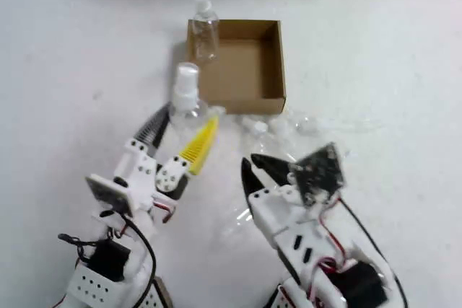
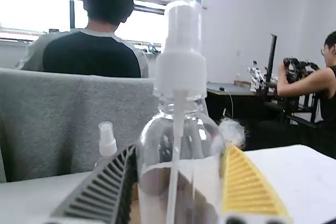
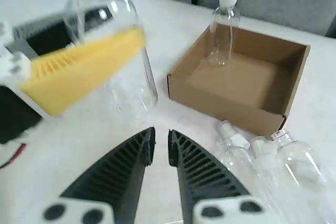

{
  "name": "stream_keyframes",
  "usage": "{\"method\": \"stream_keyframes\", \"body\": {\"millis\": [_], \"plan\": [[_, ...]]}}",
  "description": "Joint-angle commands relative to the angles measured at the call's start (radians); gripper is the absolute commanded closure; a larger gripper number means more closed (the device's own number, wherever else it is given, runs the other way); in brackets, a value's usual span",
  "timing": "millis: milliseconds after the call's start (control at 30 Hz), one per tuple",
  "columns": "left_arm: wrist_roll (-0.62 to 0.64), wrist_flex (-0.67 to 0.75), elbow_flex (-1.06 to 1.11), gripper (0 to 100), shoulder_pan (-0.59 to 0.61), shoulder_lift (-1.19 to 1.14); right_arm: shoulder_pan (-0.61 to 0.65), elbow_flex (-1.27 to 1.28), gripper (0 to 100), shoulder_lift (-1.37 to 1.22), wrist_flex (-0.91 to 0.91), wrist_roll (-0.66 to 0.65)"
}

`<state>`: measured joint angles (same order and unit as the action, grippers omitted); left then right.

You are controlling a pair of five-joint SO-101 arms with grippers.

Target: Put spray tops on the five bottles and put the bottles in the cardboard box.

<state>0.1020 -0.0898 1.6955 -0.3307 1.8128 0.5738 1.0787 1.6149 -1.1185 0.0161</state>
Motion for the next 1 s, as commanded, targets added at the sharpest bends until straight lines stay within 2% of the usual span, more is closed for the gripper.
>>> {"method": "stream_keyframes", "body": {"millis": [0, 100, 200, 267, 400, 600, 767, 967], "plan": [[0.003, -0.005, -0.051, 98, 0.022, 0.012, -0.002, 0.155, 98.2, 0.062, 0.191, -0.012], [0.003, -0.086, -0.153, 98, 0.025, -0.036, 0.051, 0.253, 98.2, 0.117, 0.309, -0.012], [0.003, -0.083, -0.252, 98, 0.025, -0.179, 0.13, 0.305, 98.2, 0.165, 0.375, -0.012], [0.003, -0.018, -0.301, 98, 0.021, -0.306, 0.18, 0.339, 98.2, 0.177, 0.409, -0.012], [-0.003, 0.201, -0.348, 98, -0.001, -0.565, 0.234, 0.456, 98.2, 0.18, 0.519, -0.014], [-0.005, 0.354, -0.365, 98, -0.05, -0.802, 0.117, 0.611, 98.2, 0.18, 0.825, -0.014], [-0.005, 0.358, -0.364, 98, -0.053, -0.811, 0.035, 0.612, 98.2, 0.177, 0.843, 0.034], [0.0, 0.358, -0.364, 98, -0.053, -0.811, 0.019, 0.612, 98.2, 0.176, 0.843, 0.069]]}}
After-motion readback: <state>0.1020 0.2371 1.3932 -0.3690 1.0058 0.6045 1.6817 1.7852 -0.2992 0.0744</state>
